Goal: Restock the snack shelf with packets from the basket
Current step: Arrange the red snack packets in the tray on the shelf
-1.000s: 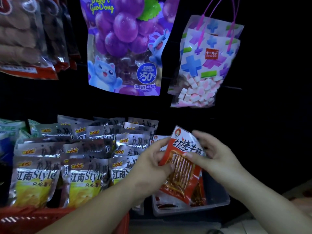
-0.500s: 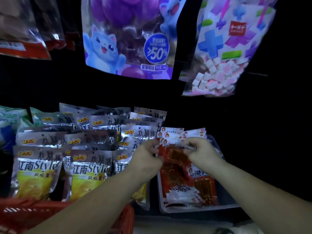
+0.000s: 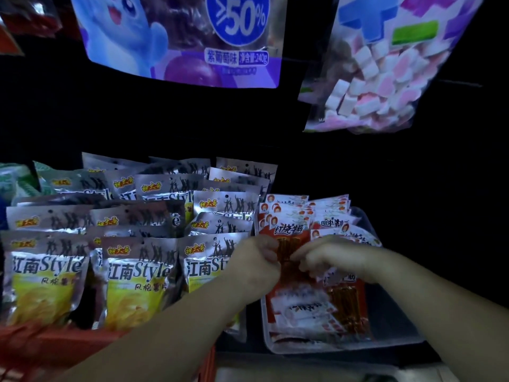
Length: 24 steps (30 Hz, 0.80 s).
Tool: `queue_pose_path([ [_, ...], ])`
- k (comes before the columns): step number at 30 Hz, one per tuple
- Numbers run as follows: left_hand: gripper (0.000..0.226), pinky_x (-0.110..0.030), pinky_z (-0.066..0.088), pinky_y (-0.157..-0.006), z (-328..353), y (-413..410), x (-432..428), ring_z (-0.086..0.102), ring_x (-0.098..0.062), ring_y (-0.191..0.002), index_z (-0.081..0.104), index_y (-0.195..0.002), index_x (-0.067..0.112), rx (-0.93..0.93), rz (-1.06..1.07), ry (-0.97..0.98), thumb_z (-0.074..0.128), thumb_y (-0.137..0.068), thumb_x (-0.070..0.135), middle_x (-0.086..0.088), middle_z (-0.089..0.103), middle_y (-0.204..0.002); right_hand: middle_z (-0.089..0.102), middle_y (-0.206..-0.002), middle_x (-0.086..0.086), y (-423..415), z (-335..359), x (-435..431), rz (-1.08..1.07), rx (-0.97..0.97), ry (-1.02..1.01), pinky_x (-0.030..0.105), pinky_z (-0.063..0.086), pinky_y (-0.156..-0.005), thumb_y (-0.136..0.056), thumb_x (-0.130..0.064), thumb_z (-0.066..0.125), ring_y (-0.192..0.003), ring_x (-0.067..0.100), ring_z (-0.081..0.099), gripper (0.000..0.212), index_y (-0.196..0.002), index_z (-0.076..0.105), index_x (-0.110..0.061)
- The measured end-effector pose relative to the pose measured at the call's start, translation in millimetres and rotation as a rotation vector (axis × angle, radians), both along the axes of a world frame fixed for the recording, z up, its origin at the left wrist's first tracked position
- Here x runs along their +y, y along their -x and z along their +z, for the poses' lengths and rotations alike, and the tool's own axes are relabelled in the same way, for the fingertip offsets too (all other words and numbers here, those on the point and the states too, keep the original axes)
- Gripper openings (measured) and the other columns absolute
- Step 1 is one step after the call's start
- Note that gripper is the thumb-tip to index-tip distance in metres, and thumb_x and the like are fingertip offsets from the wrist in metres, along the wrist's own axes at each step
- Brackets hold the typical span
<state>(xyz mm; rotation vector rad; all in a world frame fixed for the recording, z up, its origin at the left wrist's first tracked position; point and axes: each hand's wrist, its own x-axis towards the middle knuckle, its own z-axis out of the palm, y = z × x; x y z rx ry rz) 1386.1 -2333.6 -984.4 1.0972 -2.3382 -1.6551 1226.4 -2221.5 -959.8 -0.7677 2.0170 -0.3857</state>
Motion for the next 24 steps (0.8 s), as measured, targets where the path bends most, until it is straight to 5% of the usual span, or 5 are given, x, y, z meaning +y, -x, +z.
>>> queue_pose_path([
  [3,0.033,-0.023,0.058,-0.079,-10,2,3,0.065,-0.013,-0.095,0.066,-0.123,0.014,-0.019,-0.045,0.011,0.053,-0.095,0.001,0.006,0.068,-0.098,0.071,-0.115,0.004,16,-11,-8,-0.172,0.135,0.179,0.042,0.065,-0.071,-0.098,-0.009,0.063,-0.091,0.024,0.075,0.03,-0.12,0.069,-0.028],
  [7,0.031,-0.022,0.06,-0.08,-19,4,2,0.066,-0.015,-0.1,0.068,-0.119,0.019,-0.015,-0.004,-0.021,0.052,-0.098,0.002,0.005,0.068,-0.103,0.054,-0.146,0.004,31,-46,-30,-0.14,0.463,0.352,0.048,0.053,-0.101,-0.104,-0.017,0.06,-0.128,0.03,0.058,0.032,-0.133,0.058,-0.031],
  [11,0.031,-0.041,0.062,-0.083,-24,11,-11,0.071,-0.027,-0.091,0.067,-0.097,0.022,0.047,0.137,-0.066,0.052,-0.093,-0.005,-0.007,0.073,-0.098,0.048,-0.149,-0.002,29,-54,-57,-0.061,0.626,0.255,0.045,0.05,-0.104,-0.094,-0.037,0.074,-0.125,0.026,0.056,0.058,-0.146,0.05,-0.029],
  [16,0.031,-0.034,0.062,-0.077,-31,12,-19,0.069,-0.021,-0.086,0.068,-0.093,0.023,0.121,0.215,-0.122,0.05,-0.097,-0.002,-0.005,0.072,-0.096,0.052,-0.118,-0.004,28,-52,-61,0.072,0.955,0.145,0.037,0.044,-0.091,-0.088,-0.042,0.079,-0.114,0.023,0.051,0.033,-0.104,0.053,-0.03],
  [24,0.035,-0.032,0.061,-0.081,-27,2,-21,0.069,-0.022,-0.09,0.068,-0.093,0.028,0.16,0.189,-0.087,0.054,-0.094,-0.004,0.003,0.07,-0.099,0.059,-0.108,-0.002,43,-59,-53,0.003,0.91,0.398,0.045,0.049,-0.089,-0.098,-0.032,0.07,-0.109,0.025,0.053,0.009,-0.101,0.075,-0.025],
])
